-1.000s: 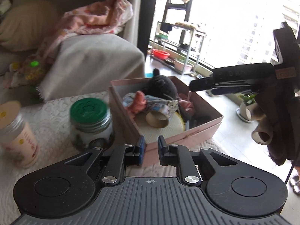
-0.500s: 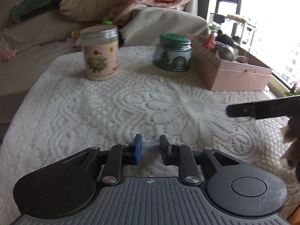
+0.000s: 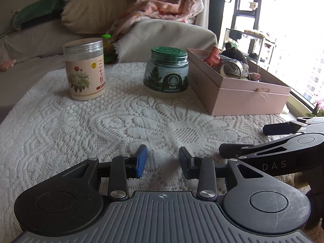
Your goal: Organize soft objects
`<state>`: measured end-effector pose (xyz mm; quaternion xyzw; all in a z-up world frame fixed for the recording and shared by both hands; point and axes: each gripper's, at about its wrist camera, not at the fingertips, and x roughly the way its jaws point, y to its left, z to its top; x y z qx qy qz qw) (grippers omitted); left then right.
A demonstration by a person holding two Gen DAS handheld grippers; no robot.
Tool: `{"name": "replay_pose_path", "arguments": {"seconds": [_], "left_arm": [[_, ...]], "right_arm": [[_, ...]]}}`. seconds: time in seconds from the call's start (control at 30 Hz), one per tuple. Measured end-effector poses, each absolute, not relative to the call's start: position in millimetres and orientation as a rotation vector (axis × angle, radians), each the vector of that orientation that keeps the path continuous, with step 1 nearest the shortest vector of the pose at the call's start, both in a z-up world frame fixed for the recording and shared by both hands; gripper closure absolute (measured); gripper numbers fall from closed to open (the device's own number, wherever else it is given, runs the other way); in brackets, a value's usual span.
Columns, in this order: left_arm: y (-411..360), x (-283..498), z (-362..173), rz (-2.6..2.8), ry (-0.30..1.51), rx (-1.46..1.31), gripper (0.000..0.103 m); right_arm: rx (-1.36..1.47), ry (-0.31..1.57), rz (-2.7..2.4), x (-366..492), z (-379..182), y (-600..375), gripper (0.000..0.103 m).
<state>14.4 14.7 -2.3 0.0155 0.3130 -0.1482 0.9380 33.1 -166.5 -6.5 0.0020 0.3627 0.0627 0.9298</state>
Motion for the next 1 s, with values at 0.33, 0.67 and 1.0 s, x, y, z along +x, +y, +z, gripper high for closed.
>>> {"name": "replay_pose_path", "arguments": {"seconds": [0.33, 0.67, 1.0], "left_arm": [[9.0, 11.0, -2.5, -0.263, 0.628, 0.067, 0.064], [8.2, 11.0, -2.8, -0.261, 0.627, 0.076, 0.064], [8.4, 11.3, -2.7, -0.263, 0.627, 0.073, 0.064]], "right_arm": [[0.021, 0.676, 0.076, 29.3, -12.0, -170.9, 0.000], [0.021, 0.676, 0.076, 29.1, -12.4, -170.8, 0.000], [0.021, 0.676, 0.076, 29.1, -12.4, -170.7, 0.000]]}}
